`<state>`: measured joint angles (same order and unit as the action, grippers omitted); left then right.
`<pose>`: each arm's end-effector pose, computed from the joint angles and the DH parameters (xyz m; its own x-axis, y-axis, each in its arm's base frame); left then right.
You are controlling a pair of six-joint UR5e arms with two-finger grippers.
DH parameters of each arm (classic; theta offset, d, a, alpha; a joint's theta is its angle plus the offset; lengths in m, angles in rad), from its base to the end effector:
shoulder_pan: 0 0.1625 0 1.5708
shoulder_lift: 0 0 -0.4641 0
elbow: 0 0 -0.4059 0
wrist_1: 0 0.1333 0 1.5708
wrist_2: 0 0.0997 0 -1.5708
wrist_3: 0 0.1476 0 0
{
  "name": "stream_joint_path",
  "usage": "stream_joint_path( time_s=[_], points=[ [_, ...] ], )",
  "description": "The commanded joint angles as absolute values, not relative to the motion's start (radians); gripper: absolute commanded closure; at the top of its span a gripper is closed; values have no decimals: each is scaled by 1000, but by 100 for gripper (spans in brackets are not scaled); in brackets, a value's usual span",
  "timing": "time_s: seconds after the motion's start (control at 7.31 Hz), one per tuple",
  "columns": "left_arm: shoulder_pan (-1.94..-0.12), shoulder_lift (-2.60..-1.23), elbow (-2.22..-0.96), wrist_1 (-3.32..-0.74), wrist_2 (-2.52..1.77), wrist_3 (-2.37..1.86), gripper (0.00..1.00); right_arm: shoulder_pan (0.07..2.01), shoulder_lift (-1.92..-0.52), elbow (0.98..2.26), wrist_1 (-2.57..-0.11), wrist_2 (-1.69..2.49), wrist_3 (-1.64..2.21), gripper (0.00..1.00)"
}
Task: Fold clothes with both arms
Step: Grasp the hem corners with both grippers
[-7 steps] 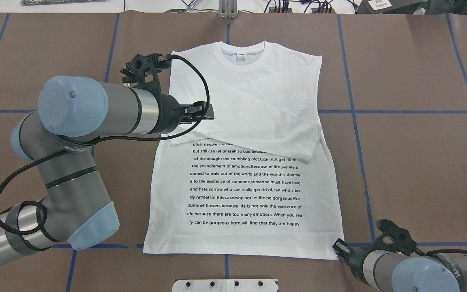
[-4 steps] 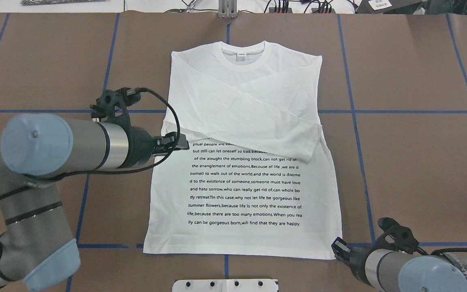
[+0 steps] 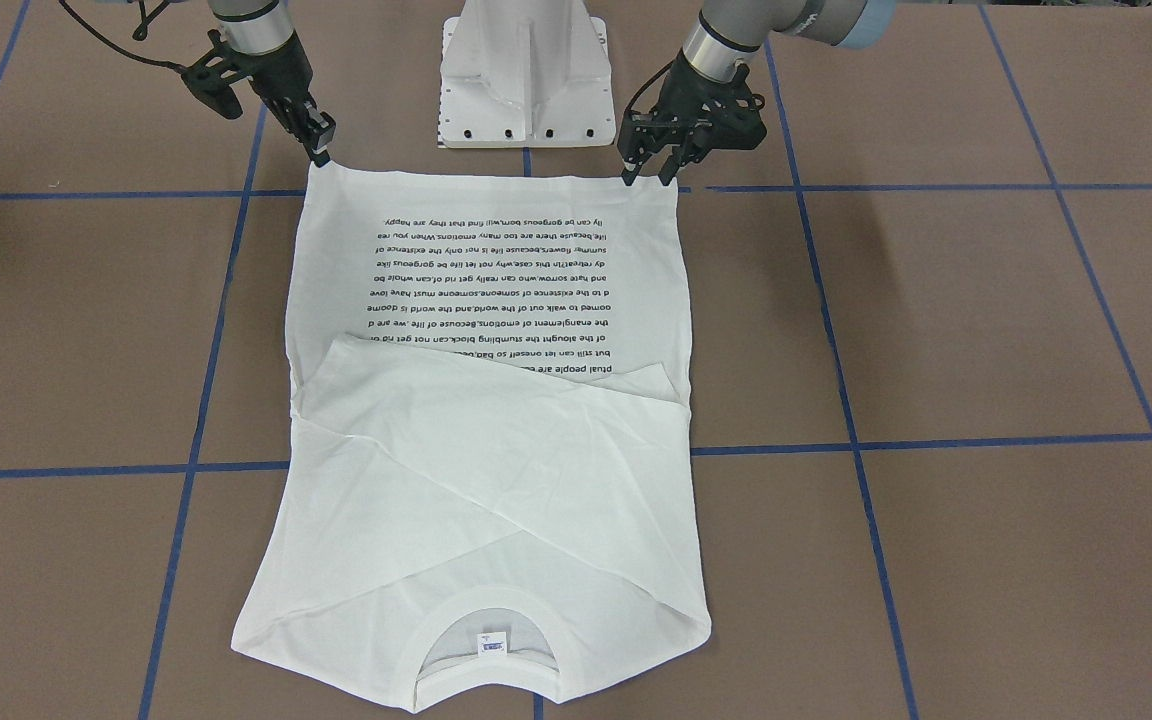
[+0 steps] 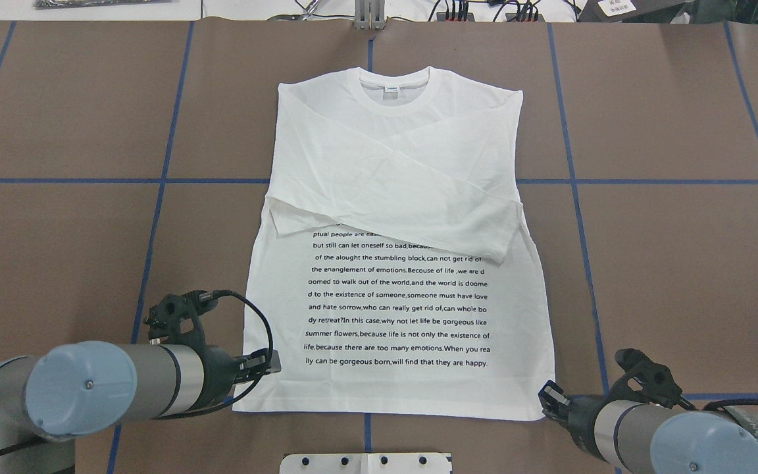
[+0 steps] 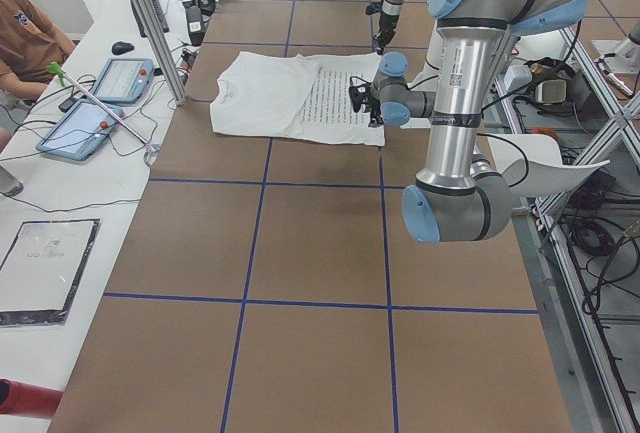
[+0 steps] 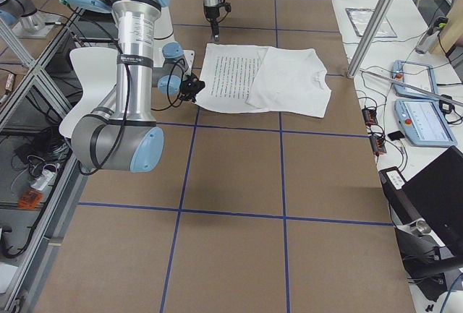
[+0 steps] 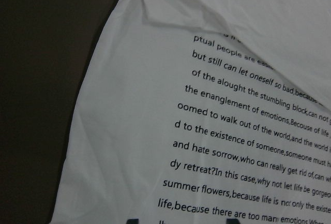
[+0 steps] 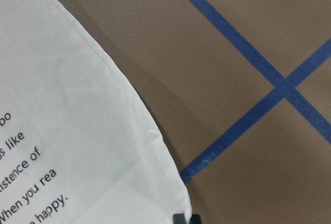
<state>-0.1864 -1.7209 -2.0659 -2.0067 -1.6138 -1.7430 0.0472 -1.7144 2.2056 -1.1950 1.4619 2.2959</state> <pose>0.5373 -0.2305 0.3587 0.4300 -0.2553 -0.8660 0.2249 0.9592 -0.1711 -0.4603 -0.1713 0.4493 0.3978 0.6788 0.6172 -0.5257 0.7200 -0.4530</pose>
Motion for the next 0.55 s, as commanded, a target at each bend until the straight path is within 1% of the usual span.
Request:
stream_joint_path(
  time_s=[0.0, 0.41],
  points=[
    [-121, -1674, -2062, -2006, -1601, -1787, 41, 48, -1715, 2204, -1195, 1462, 2296, 100],
    [-118, -1680, -2046, -2006, -1600, -1786, 42, 49, -1717, 2204, -1195, 1462, 2295, 100]
  ],
)
